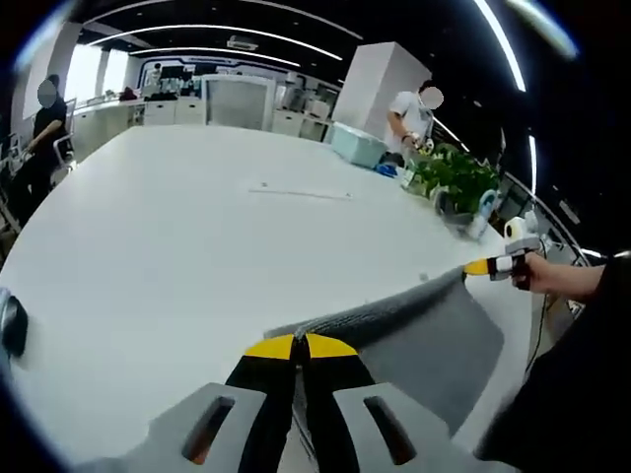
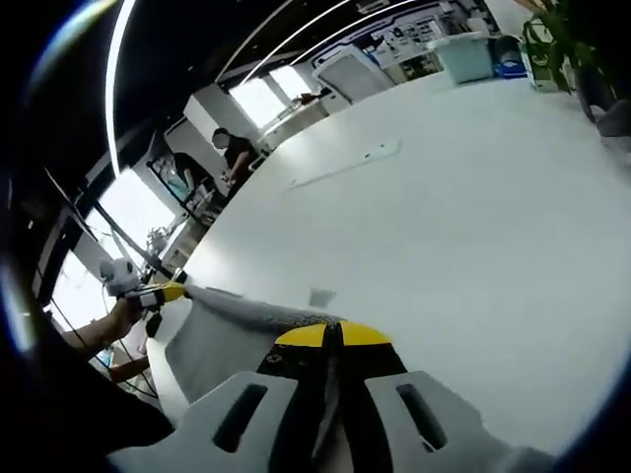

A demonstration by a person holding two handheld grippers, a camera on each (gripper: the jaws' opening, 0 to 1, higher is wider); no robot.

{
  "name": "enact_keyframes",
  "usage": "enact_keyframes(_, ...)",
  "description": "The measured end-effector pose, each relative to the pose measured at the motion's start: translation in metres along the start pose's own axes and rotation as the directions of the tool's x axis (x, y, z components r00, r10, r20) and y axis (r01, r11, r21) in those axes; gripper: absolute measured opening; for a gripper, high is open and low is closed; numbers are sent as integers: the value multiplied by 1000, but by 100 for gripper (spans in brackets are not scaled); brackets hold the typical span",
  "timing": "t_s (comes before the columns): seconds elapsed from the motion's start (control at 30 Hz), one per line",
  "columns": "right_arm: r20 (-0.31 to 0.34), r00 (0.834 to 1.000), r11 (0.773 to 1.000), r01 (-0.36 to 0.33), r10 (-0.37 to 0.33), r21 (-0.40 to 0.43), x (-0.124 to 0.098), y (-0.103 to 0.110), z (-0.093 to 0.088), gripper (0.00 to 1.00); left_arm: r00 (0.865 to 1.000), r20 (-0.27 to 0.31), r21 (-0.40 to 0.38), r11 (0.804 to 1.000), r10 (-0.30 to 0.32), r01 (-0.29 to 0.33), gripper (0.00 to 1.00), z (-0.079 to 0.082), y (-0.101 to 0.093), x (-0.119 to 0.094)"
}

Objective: Fold the towel on the table until its edges align and the towel forms a compact rectangular stack.

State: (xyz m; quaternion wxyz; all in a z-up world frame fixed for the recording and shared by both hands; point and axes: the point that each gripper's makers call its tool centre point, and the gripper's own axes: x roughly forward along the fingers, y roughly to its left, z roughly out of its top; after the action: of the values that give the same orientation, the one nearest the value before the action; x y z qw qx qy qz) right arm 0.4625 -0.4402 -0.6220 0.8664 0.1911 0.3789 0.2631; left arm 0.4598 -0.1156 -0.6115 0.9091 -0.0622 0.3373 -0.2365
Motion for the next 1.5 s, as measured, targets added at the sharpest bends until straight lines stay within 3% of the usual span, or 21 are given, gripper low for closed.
enact_keyframes(0.5, -29, 998, 998, 54, -55, -34, 8, -15, -6, 0, 999, -34, 28, 999, 26, -25, 2, -5, 8, 24)
enact_keyframes(1.0, -17, 998, 998, 54, -54, 41, 13, -20, -6, 0, 998, -51, 37, 999, 24, -22, 3, -10, 12, 34)
enact_keyframes(1.2, -29, 996, 996, 83, -85, -45, 12, -25, -6, 2, 997, -28, 134, 989, 74, -70, 13, -9, 20, 36)
enact_keyframes(1.5, -27, 989, 980, 142, -147, -142, 8, -34, -4, 9, 994, -21, 168, 981, 103, -98, 20, -6, 26, 36)
